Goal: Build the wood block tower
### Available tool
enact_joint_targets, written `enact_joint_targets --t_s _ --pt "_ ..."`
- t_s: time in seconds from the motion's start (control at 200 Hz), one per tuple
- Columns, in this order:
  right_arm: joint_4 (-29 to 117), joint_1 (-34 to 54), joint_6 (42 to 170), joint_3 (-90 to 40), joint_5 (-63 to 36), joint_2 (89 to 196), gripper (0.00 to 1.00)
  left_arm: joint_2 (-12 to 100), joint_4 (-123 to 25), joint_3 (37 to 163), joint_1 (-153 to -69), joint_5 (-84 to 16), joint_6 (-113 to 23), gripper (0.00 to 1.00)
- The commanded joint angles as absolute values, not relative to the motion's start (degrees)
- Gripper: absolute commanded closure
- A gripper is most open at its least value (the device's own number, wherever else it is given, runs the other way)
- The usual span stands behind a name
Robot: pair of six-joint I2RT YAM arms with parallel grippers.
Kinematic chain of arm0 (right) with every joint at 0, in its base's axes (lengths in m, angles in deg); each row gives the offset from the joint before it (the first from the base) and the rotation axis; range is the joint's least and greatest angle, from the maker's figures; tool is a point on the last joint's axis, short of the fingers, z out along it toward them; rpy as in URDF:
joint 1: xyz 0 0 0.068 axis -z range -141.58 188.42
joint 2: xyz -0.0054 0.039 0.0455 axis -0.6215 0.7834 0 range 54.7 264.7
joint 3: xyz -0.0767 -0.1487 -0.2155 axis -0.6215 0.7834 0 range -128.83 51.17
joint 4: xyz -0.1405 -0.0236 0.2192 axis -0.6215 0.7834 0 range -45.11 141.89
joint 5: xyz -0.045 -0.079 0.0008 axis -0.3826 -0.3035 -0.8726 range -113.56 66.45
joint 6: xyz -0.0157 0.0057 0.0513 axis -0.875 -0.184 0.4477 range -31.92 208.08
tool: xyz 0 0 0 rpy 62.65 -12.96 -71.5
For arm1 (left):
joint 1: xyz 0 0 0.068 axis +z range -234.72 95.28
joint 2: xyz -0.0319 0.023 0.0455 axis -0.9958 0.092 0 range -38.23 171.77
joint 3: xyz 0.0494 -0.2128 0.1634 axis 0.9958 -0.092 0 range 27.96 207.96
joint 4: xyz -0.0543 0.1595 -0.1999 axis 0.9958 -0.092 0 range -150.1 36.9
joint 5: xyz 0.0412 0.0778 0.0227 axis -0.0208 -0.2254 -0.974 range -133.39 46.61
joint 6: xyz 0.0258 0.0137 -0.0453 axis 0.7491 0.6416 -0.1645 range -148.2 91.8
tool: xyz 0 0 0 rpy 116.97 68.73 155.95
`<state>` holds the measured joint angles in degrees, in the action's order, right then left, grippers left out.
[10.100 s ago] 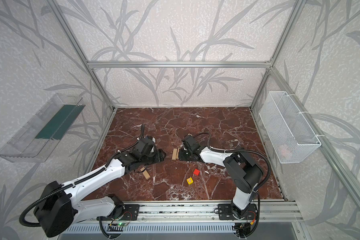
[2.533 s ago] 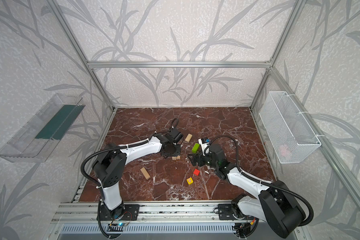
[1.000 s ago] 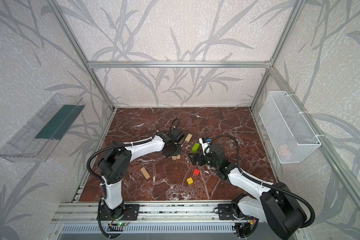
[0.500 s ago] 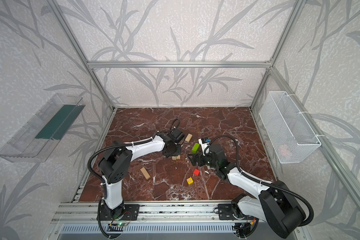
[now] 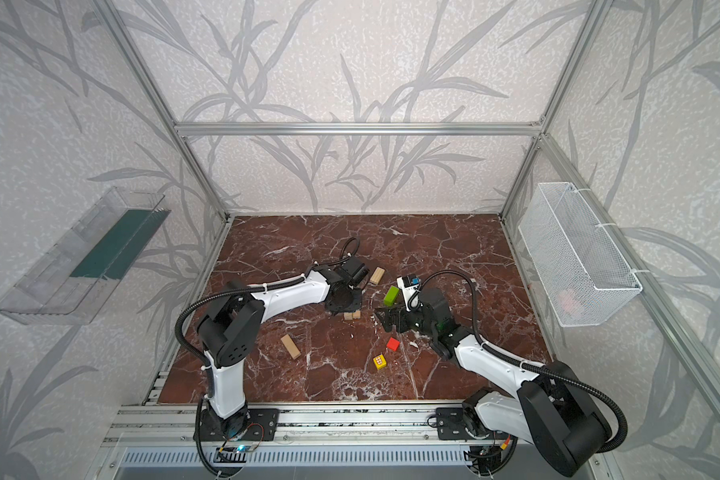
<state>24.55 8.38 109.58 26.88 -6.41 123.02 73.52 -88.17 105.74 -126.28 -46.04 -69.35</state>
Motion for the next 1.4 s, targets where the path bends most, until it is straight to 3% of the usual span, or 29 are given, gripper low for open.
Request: enact_joint_targets --t_s 0.0,0.45,0.985,1.395 --pt "23.67 8.56 109.88 26.48 -5.72 123.21 0.04 74.21 -88.52 106.35 -125.94 -46.13 -69.86 0.79" --pt "23.53 8.55 110.01 26.45 -5.61 123.26 0.04 73.31 -88.52 106.27 -125.94 -46.73 -69.73 0.63" --pt "24.19 8.54 110.01 26.0 -4.84 122.81 0.04 68.79 -89.16 106.06 -125.94 -46.24 -68.91 0.58" --pt "46.63 9.1 113.08 11.95 -13.1 127.16 0.04 53.06 -88.7 97.6 -125.92 -47.74 -66.55 0.48"
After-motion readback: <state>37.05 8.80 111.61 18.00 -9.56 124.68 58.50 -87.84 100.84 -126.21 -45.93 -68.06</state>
